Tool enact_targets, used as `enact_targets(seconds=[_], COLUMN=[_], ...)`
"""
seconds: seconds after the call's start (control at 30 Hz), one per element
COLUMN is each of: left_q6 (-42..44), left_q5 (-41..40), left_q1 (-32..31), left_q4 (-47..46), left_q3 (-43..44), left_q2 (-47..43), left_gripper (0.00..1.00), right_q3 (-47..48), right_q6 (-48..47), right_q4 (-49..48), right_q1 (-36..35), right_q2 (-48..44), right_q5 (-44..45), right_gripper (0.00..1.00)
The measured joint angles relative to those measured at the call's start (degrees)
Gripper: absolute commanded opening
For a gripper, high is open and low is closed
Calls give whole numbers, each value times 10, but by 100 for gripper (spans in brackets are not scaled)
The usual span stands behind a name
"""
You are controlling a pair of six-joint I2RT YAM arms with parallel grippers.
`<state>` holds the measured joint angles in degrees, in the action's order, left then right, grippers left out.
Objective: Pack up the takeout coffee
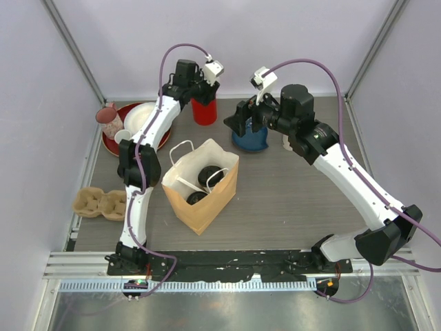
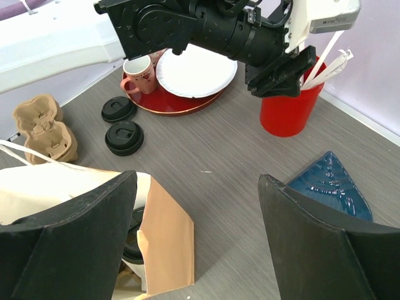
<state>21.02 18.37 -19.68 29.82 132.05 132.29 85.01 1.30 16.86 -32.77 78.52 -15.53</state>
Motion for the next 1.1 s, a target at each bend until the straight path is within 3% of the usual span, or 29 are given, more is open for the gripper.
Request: enact_targets(seconds=[0.03,0.17,0.27,0.83,1.1], left_q6=[1,2,0,-32,-73], left_q5=[-2,-9,-15,-68,-71], left_q1=[2,3,3,3,3], left_q4=[1,0,0,40,101], left_q3=[0,0,0,12,85], left_q2=[0,1,1,-49,-98], left_gripper=[41,11,0,0,0], right_q3=[1,3,3,1,-21], right_q6=[-1,-2,-4,-4,1], right_q4=[2,7,10,12,5], right_q1=[0,0,0,0,0], right_q2=[0,0,0,-12,-44], right_q5=[-3,-10,-14,-26,-30], right_gripper=[84,83,83,83,83])
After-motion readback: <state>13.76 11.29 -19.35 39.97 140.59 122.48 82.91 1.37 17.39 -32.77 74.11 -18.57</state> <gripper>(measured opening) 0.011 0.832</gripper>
